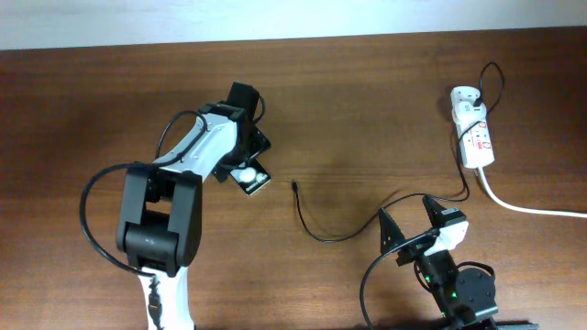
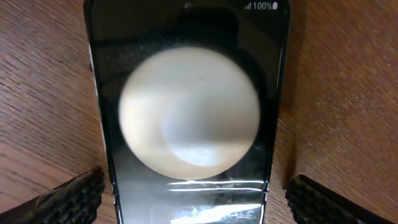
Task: Plug charger to phone and switch on socket
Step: 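Close the left gripper on the black phone and lift it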
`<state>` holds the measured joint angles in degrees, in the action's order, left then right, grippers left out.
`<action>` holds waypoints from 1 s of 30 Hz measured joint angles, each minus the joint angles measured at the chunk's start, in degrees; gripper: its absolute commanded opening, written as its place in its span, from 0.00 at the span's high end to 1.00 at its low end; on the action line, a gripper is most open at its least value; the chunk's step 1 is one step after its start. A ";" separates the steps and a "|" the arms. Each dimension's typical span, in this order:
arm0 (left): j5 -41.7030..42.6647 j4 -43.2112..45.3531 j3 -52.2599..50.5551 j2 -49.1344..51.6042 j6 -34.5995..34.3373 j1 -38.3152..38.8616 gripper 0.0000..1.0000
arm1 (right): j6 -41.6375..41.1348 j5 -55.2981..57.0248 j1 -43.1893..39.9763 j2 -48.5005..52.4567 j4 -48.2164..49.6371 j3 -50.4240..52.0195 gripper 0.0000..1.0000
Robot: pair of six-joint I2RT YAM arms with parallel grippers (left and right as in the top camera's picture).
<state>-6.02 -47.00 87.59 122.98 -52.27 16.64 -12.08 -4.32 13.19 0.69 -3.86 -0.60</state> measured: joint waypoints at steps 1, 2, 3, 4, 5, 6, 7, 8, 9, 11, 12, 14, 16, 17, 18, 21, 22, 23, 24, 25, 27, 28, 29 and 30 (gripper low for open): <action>-0.48 0.00 -0.31 -0.11 0.02 0.02 0.00 | 0.02 0.02 0.00 0.00 0.00 0.00 0.01; -1.01 -0.04 -0.57 -0.20 0.17 0.00 0.02 | 0.00 0.00 0.00 0.00 0.00 0.00 0.01; -1.25 -0.07 -0.68 -0.24 0.20 0.04 0.04 | 0.00 0.02 0.00 0.00 0.00 0.00 0.01; -1.44 -0.07 -0.72 -0.24 0.24 0.07 0.05 | 0.00 0.02 0.00 0.00 0.00 0.00 0.01; -1.53 -0.09 -0.76 -0.26 0.24 0.07 0.07 | 0.00 0.02 0.00 0.00 0.00 0.00 0.01; -1.53 -0.13 -0.76 -0.26 0.24 0.04 0.10 | 0.02 0.02 0.00 0.00 0.00 0.00 0.01; -1.55 -0.13 -0.76 -0.26 0.24 0.04 0.11 | 0.00 0.00 0.00 0.00 0.00 0.00 0.01; -1.55 -0.13 -0.76 -0.26 0.28 0.04 0.12 | 0.02 0.02 0.00 0.00 0.00 0.00 0.01; -1.55 -0.09 -0.76 -0.26 0.33 0.04 0.12 | 0.00 0.02 0.00 0.00 0.00 0.00 0.01; -1.57 -0.04 -0.76 -0.26 0.39 0.04 0.13 | 0.00 0.02 0.00 0.00 0.00 -0.02 0.01; -1.57 -0.04 -0.76 -0.26 0.39 0.04 0.14 | 0.04 0.02 0.00 0.00 0.00 0.00 0.02; -1.57 -0.02 -0.76 -0.26 0.39 0.04 0.14 | -0.02 0.02 0.00 0.00 0.00 0.00 0.01; -1.57 -0.02 -0.76 -0.26 0.39 0.04 0.15 | 0.04 0.02 0.00 0.00 0.00 0.00 0.01; -1.57 -0.02 -0.76 -0.26 0.39 0.04 0.15 | 0.00 0.02 0.00 0.00 0.00 0.00 0.01; -1.57 0.00 -0.76 -0.26 0.39 0.04 0.16 | -0.02 0.00 0.00 0.00 0.00 0.00 0.01; -1.68 0.15 -0.83 -0.28 0.39 0.04 0.16 | 0.00 0.02 0.00 0.00 0.00 0.00 0.01; -1.70 0.17 -0.83 -0.28 0.39 0.04 0.16 | -0.02 0.00 0.00 0.00 0.00 0.00 0.01; -1.73 0.20 -0.87 -0.31 0.39 0.04 0.16 | 0.00 0.02 0.00 0.00 0.00 0.00 0.01; -1.75 0.28 -0.90 -0.31 0.39 0.04 0.16 | 0.00 0.02 0.00 0.00 0.00 0.00 0.02; -1.75 0.35 -0.96 -0.31 0.39 0.04 0.16 | 0.00 0.02 0.00 0.00 0.00 0.00 0.01; -1.79 0.50 -1.05 -0.37 0.39 0.04 0.16 | 0.00 0.00 0.00 0.00 0.00 0.00 0.01; -1.81 0.61 -1.14 -0.42 0.39 0.04 0.16 | -0.02 0.02 0.00 0.00 0.00 0.00 0.01; -1.84 0.70 -1.14 -0.42 0.39 0.04 0.15 | 0.00 0.02 0.00 0.00 0.00 0.00 0.01; -1.97 0.98 -1.25 -0.48 0.39 0.04 0.15 | 0.02 0.02 0.00 0.00 0.00 0.00 0.01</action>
<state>-7.99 -46.02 86.35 122.50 -51.88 16.69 -12.05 -4.29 13.19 0.69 -3.86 -0.60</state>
